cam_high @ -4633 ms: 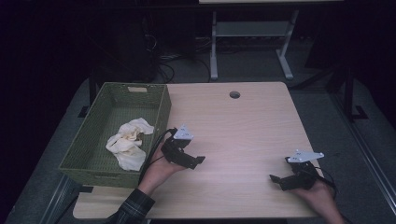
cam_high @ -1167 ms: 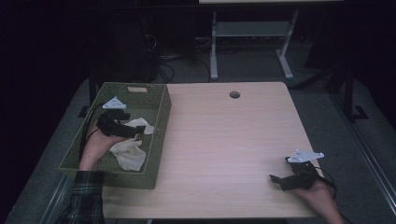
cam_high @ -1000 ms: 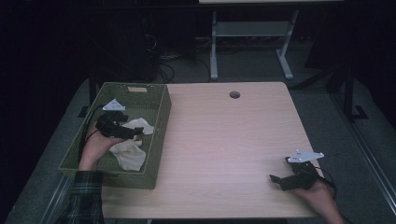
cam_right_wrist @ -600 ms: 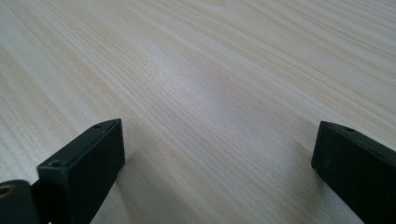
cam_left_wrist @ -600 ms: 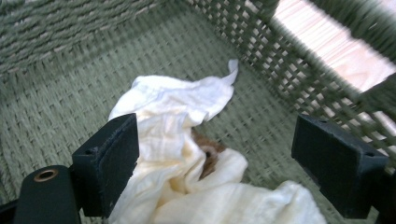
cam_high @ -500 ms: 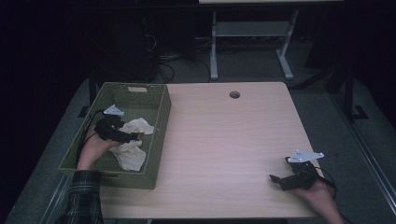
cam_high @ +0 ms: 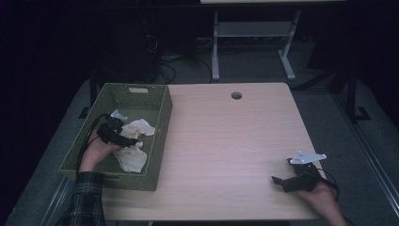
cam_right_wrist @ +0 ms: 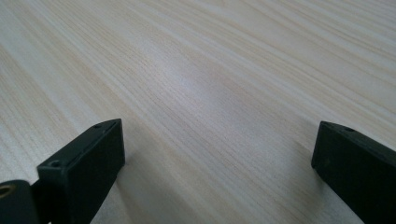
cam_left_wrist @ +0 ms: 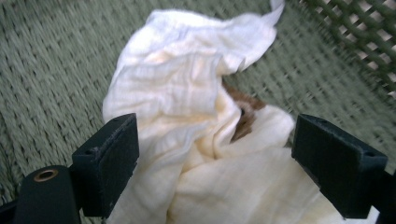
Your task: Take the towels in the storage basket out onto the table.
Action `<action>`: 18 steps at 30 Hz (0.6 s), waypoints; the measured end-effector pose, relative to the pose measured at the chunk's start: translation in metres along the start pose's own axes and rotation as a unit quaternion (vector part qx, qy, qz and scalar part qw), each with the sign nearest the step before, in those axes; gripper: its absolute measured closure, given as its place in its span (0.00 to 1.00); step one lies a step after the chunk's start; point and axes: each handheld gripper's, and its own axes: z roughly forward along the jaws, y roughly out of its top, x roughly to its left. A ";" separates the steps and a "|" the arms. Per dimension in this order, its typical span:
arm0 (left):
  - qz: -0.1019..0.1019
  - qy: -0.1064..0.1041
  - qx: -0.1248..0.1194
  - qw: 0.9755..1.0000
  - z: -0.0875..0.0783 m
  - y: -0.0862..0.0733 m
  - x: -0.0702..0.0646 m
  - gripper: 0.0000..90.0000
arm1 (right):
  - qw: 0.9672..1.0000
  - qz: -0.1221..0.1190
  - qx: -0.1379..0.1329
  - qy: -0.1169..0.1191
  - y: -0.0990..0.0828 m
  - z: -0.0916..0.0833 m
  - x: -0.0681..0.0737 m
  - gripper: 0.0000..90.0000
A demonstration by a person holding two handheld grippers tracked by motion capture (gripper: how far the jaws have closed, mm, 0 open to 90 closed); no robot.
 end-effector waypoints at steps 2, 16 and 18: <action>-0.002 0.000 0.008 1.000 0.002 0.000 0.000 0.16 | 1.000 0.001 -0.001 0.000 0.000 0.000 0.000 0.02; -0.028 -0.008 0.048 0.998 0.015 -0.002 0.001 0.28 | 1.000 0.001 -0.001 0.000 0.000 0.000 0.000 0.02; -0.029 -0.009 0.052 0.998 0.015 -0.003 0.002 0.33 | 1.000 0.000 0.000 0.000 0.000 0.000 0.000 0.02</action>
